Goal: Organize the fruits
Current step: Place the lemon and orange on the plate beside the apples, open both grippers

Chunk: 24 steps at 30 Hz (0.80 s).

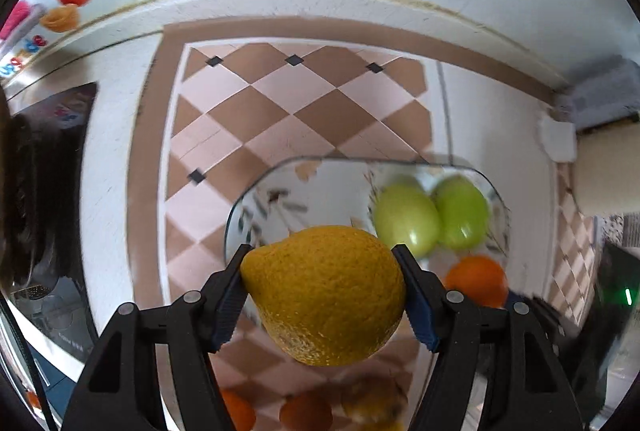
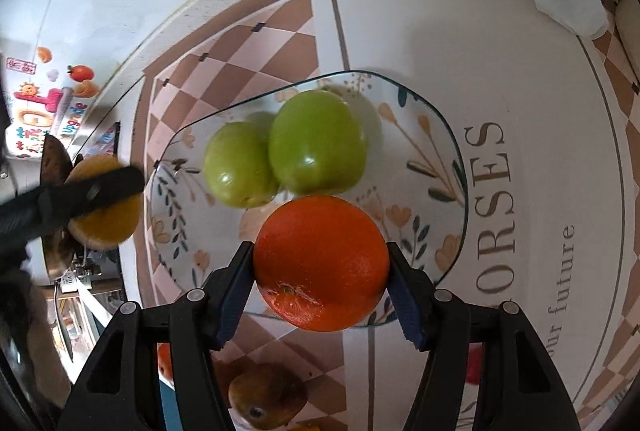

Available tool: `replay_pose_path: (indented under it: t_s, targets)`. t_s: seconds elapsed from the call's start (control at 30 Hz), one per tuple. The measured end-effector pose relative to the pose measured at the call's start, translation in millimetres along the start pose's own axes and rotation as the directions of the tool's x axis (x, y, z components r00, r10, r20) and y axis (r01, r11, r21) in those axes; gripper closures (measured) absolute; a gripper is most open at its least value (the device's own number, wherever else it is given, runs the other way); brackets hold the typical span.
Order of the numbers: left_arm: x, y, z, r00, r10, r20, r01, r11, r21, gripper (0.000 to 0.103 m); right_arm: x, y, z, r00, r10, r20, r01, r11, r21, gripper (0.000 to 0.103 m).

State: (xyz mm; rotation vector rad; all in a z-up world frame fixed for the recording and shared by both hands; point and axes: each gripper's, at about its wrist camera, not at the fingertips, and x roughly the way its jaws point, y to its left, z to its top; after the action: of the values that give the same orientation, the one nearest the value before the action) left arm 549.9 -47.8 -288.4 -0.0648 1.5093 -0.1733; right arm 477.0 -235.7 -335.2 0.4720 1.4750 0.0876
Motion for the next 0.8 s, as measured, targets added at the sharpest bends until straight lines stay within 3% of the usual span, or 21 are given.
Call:
replay_pose_path:
  t_s: [0.3,0.6,0.67,0.8]
  targets:
    - [56.4,15.0,35.6,0.988,-0.054,-0.147,0.037,0.992,-0.117,0.036,11.5,-3.7,7.5,0.999,0.002,-0.035,-0.001,1.0,0.012,0.037]
    - [71.7,19.9,36.3,0.981,-0.074,-0.178,0.047,0.987,-0.152,0.036,22.2,-7.6,7.1,0.997,-0.005,-0.074,0.008,0.999,0.044,0.036]
    - [69.0,20.3,38.1,0.982,-0.058,-0.18,0.031,0.988,-0.151,0.036,20.5,-8.3,7.2,0.997,0.002,-0.073,0.001,0.999,0.052,0.02]
    - [55.5,25.0,39.8,0.986,-0.072,-0.15,0.047,0.986,-0.162,0.036,7.8,-4.9,8.9,0.998,-0.024,-0.05,0.026,0.999,0.044,0.015]
